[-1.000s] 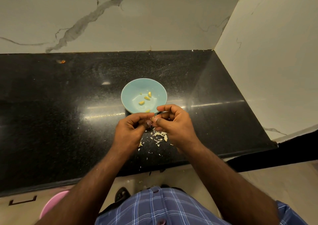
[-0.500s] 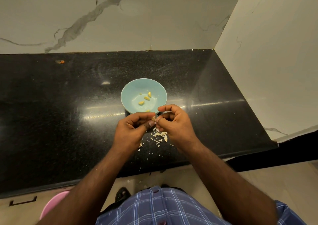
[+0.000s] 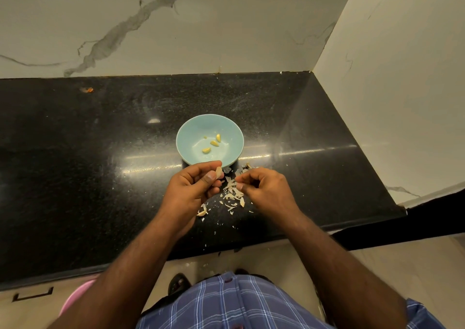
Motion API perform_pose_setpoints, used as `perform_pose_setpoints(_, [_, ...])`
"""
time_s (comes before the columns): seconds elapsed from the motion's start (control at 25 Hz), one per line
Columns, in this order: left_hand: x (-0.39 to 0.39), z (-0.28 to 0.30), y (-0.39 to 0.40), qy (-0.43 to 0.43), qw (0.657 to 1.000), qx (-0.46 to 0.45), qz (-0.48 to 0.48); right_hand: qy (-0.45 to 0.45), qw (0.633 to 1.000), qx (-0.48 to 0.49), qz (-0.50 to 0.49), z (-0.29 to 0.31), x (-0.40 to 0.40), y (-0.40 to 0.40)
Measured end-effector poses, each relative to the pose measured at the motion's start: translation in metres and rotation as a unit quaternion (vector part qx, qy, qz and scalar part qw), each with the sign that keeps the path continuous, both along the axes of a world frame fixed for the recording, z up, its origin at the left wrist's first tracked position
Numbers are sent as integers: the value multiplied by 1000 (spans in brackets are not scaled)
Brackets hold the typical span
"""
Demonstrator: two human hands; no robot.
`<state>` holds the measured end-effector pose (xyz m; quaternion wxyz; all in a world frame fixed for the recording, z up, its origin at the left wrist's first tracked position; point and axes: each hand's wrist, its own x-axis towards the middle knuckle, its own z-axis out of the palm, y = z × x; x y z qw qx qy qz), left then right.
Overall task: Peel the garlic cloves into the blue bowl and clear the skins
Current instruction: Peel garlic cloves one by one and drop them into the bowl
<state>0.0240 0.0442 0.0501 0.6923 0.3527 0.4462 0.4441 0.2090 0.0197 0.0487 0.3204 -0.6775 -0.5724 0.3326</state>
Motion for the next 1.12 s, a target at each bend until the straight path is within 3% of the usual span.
perform_pose_setpoints(0.12, [0,2,-1,15,1000,-4,-5,13,1000,-8,7,1,4,2])
perform_pose_setpoints(0.28, [1,6,-2,9,1000,-13,-7,145,989,10,30,9,-6,5])
perform_pose_setpoints(0.68, [7,14,-6,-41,998,-38,15,177,978,107,-14,12,-26,1])
perform_pose_setpoints(0.92, [13,7,-7,-43,998,-14,50,280,958,63,-11,12,-23,7])
perform_pose_setpoints(1.04, [8,4,-5,4,999,29,34,340,940,11,-13,17,-19,5])
perform_pose_setpoints(1.12, [5,4,-4,42,998,46,13,325,946,6,-10,19,-14,7])
